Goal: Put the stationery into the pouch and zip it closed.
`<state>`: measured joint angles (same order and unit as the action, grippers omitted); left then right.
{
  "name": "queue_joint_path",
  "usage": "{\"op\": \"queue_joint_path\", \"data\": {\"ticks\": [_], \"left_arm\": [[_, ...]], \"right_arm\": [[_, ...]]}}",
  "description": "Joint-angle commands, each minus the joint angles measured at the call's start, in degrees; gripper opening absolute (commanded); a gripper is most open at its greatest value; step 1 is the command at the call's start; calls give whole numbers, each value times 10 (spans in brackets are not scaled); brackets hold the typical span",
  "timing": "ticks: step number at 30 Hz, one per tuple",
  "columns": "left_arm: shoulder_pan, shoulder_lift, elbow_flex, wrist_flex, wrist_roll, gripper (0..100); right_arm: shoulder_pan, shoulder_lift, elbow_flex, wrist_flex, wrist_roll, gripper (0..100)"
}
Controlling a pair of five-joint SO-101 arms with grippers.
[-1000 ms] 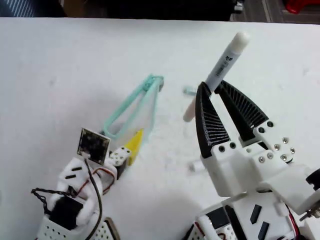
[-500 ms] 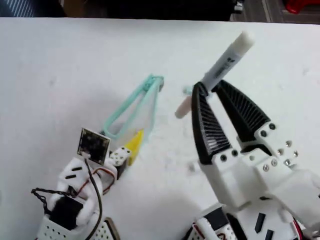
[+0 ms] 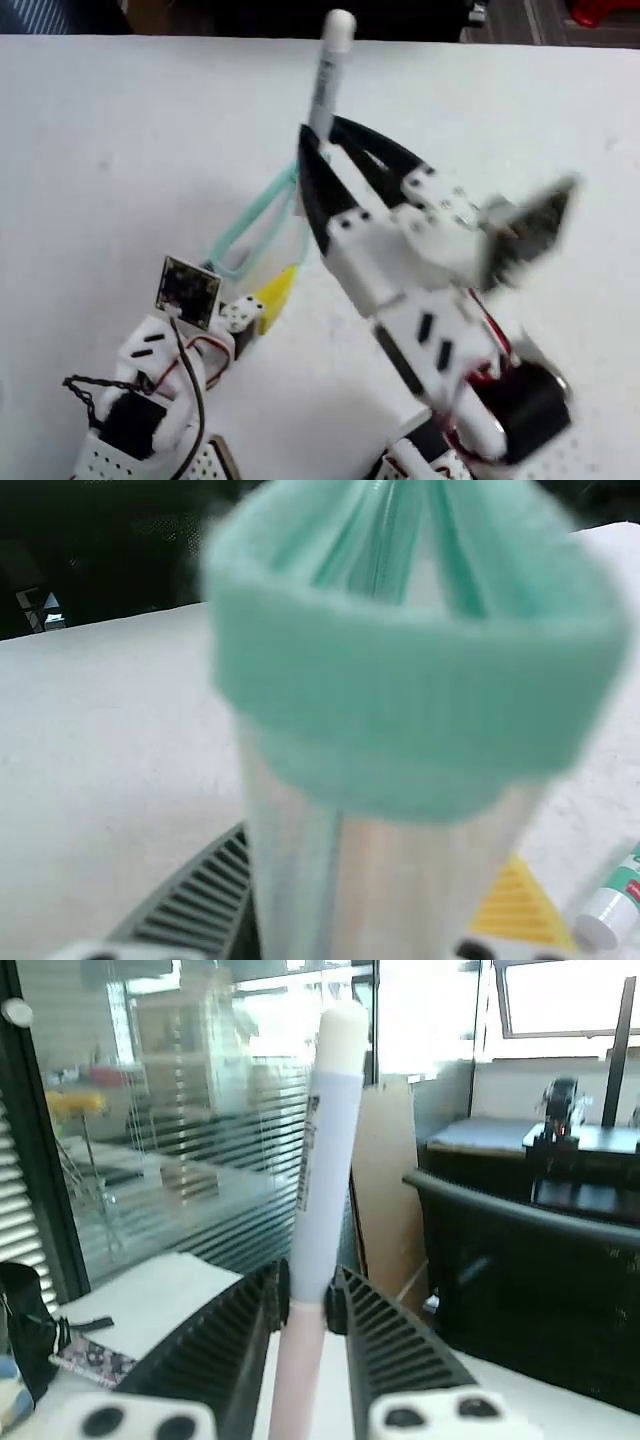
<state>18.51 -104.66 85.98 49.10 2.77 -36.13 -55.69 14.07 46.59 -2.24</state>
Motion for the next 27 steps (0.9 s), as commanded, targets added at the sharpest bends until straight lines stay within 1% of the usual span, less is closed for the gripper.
{"op": "queue_joint_path", "data": {"ticks": [1, 8, 11, 16, 20, 27], "left_arm": [[8, -1, -4, 1, -4, 249], [8, -1, -4, 0, -4, 249], [7, -1, -5, 0, -4, 249], [5, -1, -6, 0, -4, 249], [5, -1, -6, 0, -4, 248], [4, -1, -5, 0, -4, 248]], "right_arm": [[-6, 31, -4, -15, -3, 16], [-67, 90, -4, -33, 0, 16], [-68, 113, -2, -33, 0, 16], [-66, 117, 32, 12, 1, 16], [-67, 117, 55, 20, 1, 16], [-70, 56, 57, 96, 2, 25]]}}
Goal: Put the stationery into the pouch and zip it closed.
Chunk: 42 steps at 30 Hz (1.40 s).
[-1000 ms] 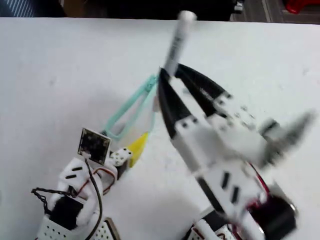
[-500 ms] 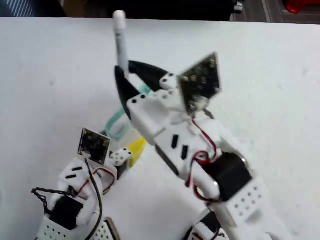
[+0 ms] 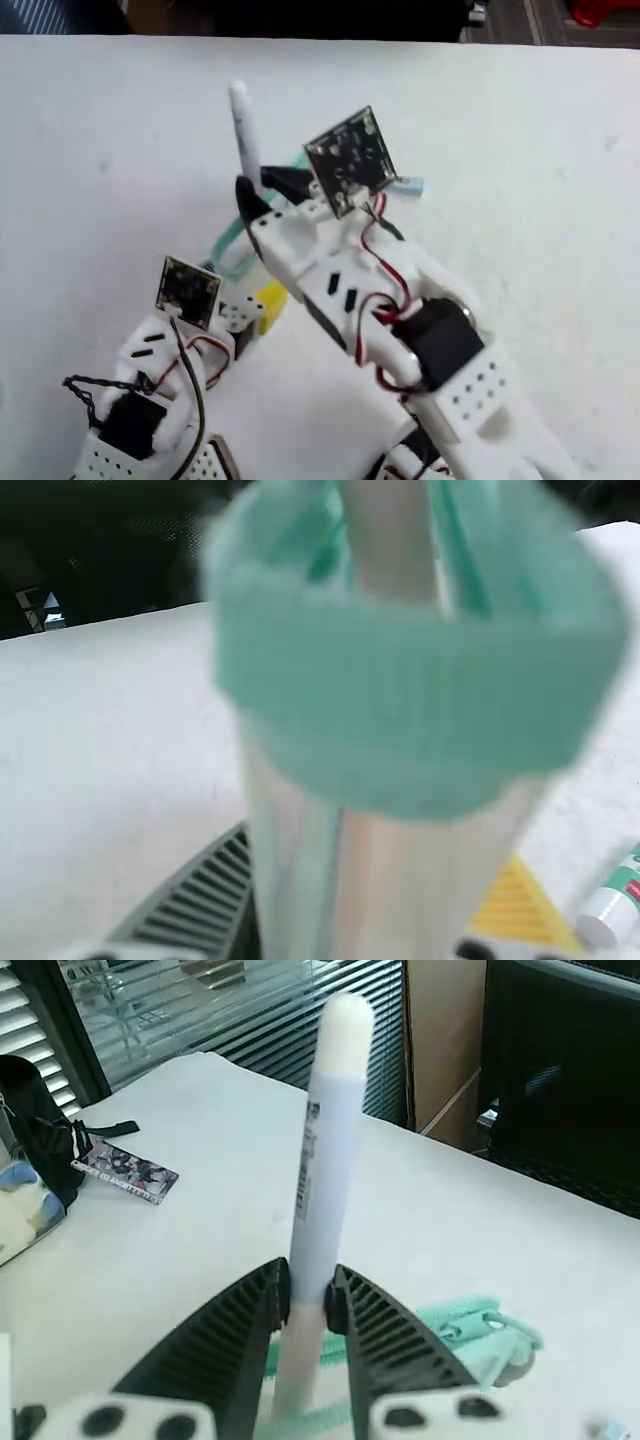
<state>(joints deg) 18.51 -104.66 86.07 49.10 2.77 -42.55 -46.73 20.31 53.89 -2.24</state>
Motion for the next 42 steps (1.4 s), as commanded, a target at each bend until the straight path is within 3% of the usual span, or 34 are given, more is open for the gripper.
{"op": "queue_joint_path", "data": {"ticks": [1, 7, 13, 20, 22, 25, 30, 33, 35, 38, 42], "left_arm": [[4, -1, -6, 0, -4, 248], [4, -1, -5, 0, -4, 248], [4, -1, -4, 0, -4, 248], [7, -1, -4, 0, -4, 248], [7, -1, -4, 0, -4, 248], [7, -1, -4, 0, -4, 248], [4, -1, -4, 0, -4, 248], [4, -1, -4, 0, -4, 248], [4, -1, -4, 0, -4, 248], [4, -1, -4, 0, -4, 248], [4, -1, -4, 0, -4, 248]], "right_arm": [[-5, -40, -5, 32, 3, 46], [-5, -58, -9, 74, 33, 288], [-3, -94, -41, 82, 34, 245], [-2, -221, -45, 167, 37, 242], [6, -249, -25, 186, 79, 241], [52, -274, 18, 184, 147, 241], [167, -273, 97, 130, 147, 228], [243, -247, 156, 59, 165, 98], [305, -209, 199, 9, 227, 8], [365, -139, 235, 5, 324, 90], [398, -52, 249, 58, 391, 204]]}}
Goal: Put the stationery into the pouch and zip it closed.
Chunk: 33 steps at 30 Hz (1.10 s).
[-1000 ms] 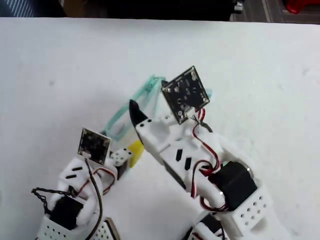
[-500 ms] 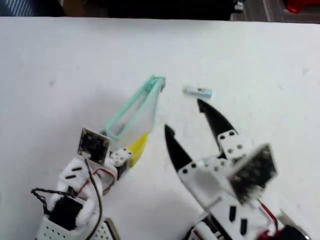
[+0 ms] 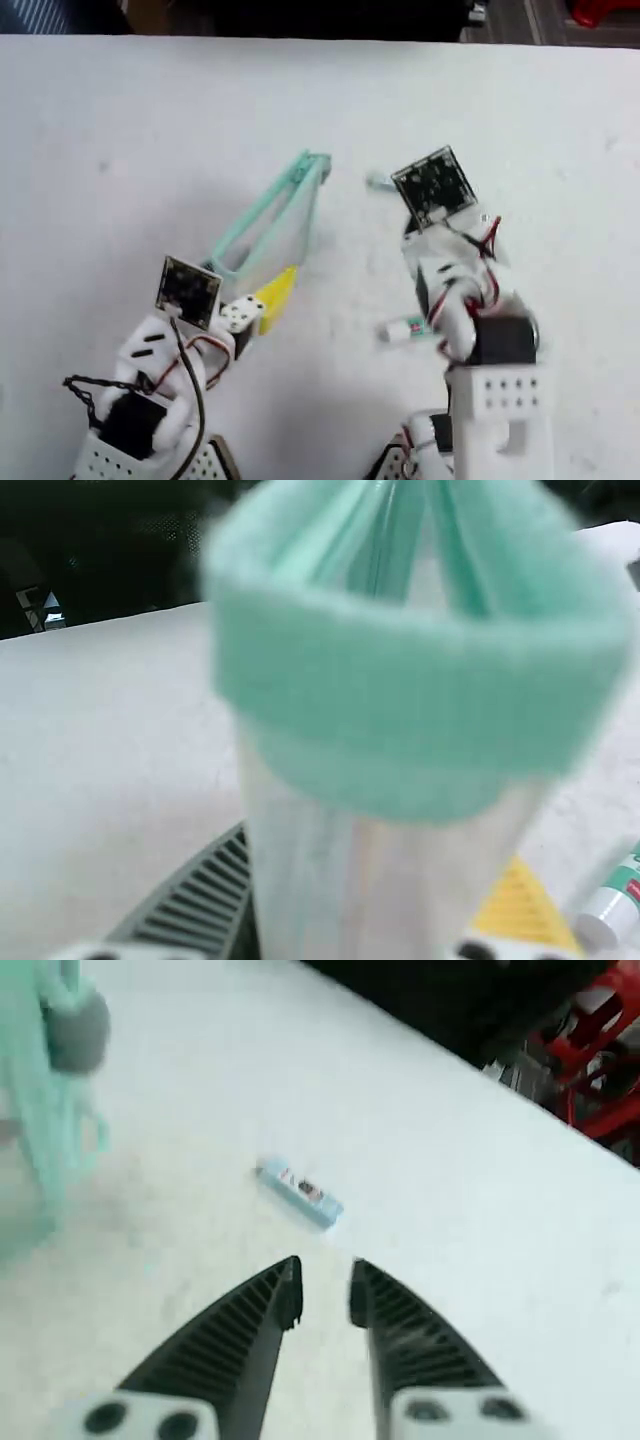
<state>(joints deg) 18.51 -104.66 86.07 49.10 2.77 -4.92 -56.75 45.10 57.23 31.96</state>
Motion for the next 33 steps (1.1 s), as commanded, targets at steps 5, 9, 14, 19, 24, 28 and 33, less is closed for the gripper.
{"op": "queue_joint_path", "data": {"ticks": [5, 9, 14, 19, 24, 28, 33], "left_arm": [[4, -1, -4, 0, -4, 248], [4, -1, -4, 0, -4, 248], [4, -1, -4, 0, -4, 248], [4, -1, -4, 0, -4, 248], [4, -1, -4, 0, -4, 248], [4, -1, -4, 0, -4, 248], [4, -1, -4, 0, -4, 248]], "right_arm": [[19, 158, 6, 83, 187, 208], [20, 220, 11, 131, 290, 211], [24, 246, 69, 160, 440, 211], [20, 246, 152, 65, 482, 212], [19, 251, 180, 10, 484, 213], [-5, 251, 181, 10, 483, 213], [-59, 251, 195, 8, 478, 212]]}}
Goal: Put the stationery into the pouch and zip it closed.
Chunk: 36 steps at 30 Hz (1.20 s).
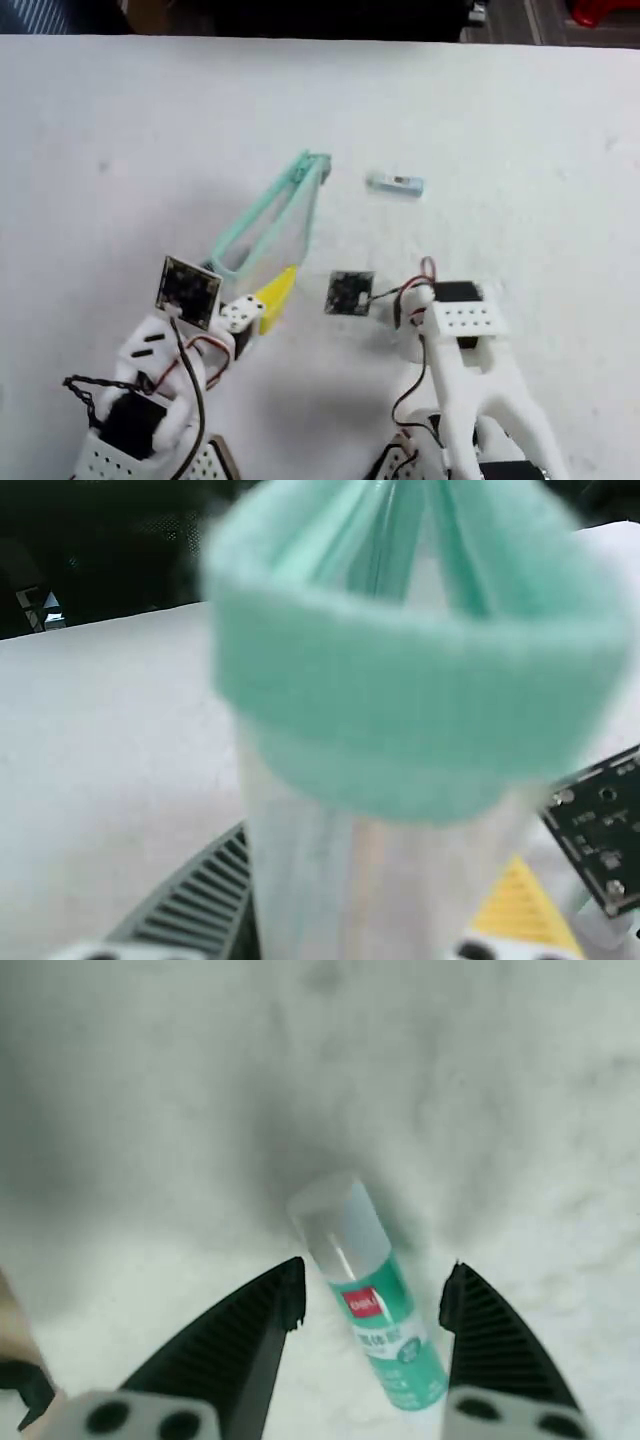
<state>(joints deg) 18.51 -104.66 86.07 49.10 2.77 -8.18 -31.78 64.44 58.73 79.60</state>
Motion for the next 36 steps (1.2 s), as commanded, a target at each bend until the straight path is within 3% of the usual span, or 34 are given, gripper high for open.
{"op": "queue_joint_path", "data": {"ticks": [1, 6, 11, 14, 20, 25, 31, 36], "left_arm": [[4, -1, -4, 0, -4, 248], [4, -1, -4, 0, -4, 248], [4, -1, -4, 0, -5, 248], [4, -1, -4, 0, -5, 248], [4, -1, -4, 0, -5, 248], [4, -1, -4, 1, -5, 248], [7, -1, -4, 1, -4, 248], [8, -1, -4, 1, -4, 248]], "right_arm": [[-30, 1, 4, -8, 4, 211], [-25, 2, 16, -42, 6, 186], [-22, 2, 35, -73, 6, 6], [-22, 2, 38, -74, 6, 47], [-18, -4, 32, -73, 4, 17], [36, -4, -62, -32, -6, 16], [97, -4, -262, 54, -138, 16], [84, -4, -431, 85, -339, 16]]}}
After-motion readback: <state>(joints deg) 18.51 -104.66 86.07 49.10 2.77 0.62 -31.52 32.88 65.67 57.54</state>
